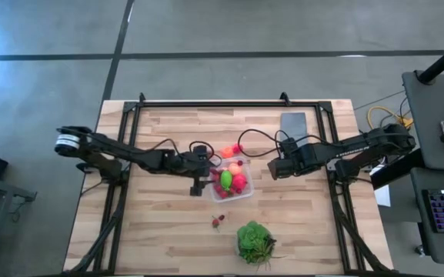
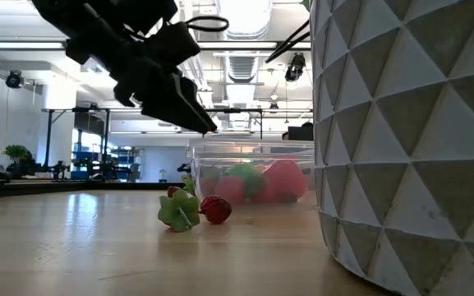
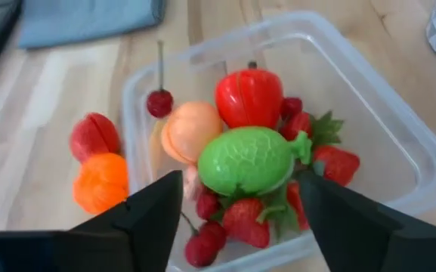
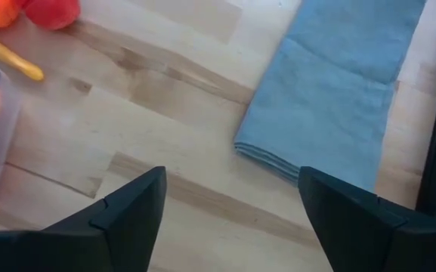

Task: Pick and placing Produce into tupperware
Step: Put the red strawberry into the transparent container

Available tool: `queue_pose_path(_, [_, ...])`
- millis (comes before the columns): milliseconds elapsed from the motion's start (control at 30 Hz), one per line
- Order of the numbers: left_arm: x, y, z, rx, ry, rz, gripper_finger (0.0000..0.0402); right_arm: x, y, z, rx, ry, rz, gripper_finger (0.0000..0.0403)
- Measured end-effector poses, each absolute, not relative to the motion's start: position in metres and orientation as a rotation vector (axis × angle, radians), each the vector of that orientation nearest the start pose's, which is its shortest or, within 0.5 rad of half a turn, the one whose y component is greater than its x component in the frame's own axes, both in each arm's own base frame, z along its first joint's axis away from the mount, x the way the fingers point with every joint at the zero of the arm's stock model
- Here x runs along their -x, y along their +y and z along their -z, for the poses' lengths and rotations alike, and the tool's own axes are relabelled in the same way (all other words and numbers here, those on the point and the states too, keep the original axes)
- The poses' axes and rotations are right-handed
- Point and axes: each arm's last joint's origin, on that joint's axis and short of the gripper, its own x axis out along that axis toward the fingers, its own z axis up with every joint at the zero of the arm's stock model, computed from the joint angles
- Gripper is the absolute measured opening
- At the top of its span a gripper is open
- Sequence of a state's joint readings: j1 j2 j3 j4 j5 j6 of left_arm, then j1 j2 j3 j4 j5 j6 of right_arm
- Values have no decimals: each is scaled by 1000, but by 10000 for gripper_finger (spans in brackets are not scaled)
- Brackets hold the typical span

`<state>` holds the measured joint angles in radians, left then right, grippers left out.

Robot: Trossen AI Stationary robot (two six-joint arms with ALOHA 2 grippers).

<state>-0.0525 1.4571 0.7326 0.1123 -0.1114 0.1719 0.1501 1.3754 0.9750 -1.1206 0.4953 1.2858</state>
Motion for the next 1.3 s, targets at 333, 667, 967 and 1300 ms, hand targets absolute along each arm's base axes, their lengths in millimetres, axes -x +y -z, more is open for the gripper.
queue_pose_path(333, [-265, 7, -192, -188, 837, -250, 276, -222, 18, -229, -535, 1012, 1079, 292])
queue_pose_path(667, [-259, 13, -202, -119, 810, -240, 276, -223, 8, -228, -567, 1002, 1124, 289])
queue_pose_path(967, [-248, 18, -206, -157, 802, -349, 276, -223, 8, -228, -569, 1004, 1123, 285])
queue_pose_path(1300, [-243, 28, -182, -130, 861, -355, 272, -224, 8, -228, -579, 995, 1116, 276])
